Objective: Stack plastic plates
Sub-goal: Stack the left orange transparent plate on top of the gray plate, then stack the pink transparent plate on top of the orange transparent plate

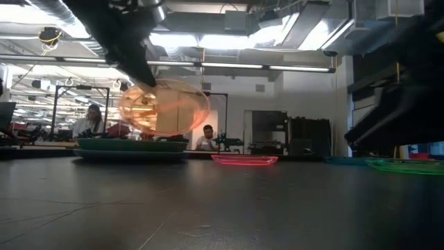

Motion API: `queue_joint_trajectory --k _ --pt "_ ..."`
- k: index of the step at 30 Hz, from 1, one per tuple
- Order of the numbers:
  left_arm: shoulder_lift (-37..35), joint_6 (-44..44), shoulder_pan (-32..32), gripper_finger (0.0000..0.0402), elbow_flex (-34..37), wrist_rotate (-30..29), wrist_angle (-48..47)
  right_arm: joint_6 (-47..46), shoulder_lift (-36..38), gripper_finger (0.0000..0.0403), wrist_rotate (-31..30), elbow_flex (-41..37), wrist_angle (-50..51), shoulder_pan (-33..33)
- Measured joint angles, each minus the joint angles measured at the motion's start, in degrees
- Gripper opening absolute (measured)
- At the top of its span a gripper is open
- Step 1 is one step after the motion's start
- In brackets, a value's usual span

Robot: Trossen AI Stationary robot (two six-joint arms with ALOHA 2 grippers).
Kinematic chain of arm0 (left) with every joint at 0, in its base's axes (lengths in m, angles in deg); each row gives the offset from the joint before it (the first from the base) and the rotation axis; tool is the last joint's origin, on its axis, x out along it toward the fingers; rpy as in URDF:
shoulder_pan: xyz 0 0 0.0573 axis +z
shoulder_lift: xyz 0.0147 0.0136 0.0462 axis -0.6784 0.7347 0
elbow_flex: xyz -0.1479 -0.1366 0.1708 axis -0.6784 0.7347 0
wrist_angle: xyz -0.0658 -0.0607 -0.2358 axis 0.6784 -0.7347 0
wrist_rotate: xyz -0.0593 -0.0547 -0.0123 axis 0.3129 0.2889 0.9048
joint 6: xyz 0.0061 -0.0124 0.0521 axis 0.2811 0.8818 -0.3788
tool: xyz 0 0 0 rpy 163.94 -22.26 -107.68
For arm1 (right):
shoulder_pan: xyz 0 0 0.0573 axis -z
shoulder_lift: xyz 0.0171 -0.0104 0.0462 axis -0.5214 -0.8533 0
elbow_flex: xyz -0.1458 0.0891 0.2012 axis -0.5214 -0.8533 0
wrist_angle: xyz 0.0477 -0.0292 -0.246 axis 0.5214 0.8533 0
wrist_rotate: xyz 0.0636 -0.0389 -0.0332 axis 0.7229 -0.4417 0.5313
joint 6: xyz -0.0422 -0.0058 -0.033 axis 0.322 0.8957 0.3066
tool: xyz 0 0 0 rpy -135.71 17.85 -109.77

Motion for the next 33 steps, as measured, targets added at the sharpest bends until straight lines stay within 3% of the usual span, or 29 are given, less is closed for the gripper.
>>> queue_joint_trajectory --k 3,6,14,17,22,27,29,33 --pt "-3.81 -1.75 4.29 0.0 2.81 -8.13 0.42 0.52 0.0 0.0188 0.01 0.0 0.15 3.21" --pt "-6.1 -3.83 9.57 0.0 5.19 -11.19 0.39 2.16 0.0 0.0188 0.38 0.0 0.2 6.41" --pt "-6.84 -5.93 23.01 0.0 9.86 -7.49 1.14 8.32 0.0 0.0188 4.69 0.0 0.62 14.2" --pt "-6.84 -6.1 26.04 0.0014 11.01 -3.23 1.22 9.03 0.0 0.0188 6.94 0.0 0.65 15.63" --pt "-6.82 -7.75 28.4 0.0072 11.0 1.19 1.45 9.11 0.0 0.0188 7.74 0.0 0.6 15.7" --pt "-7.68 -9.03 27.56 0.0122 6.69 5.51 3.67 7.11 0.0 0.0188 11.58 0.0 0.55 14.57" --pt "-7.51 -10.27 26.07 0.0129 6.28 11.22 9.66 6.09 0.0 0.0188 12.78 0.0 0.48 13.42" --pt "-3.39 -14.55 21.37 0.0129 6.63 28.34 26.5 5.54 0.0 0.0188 13.64 0.0 0.21 9.87"
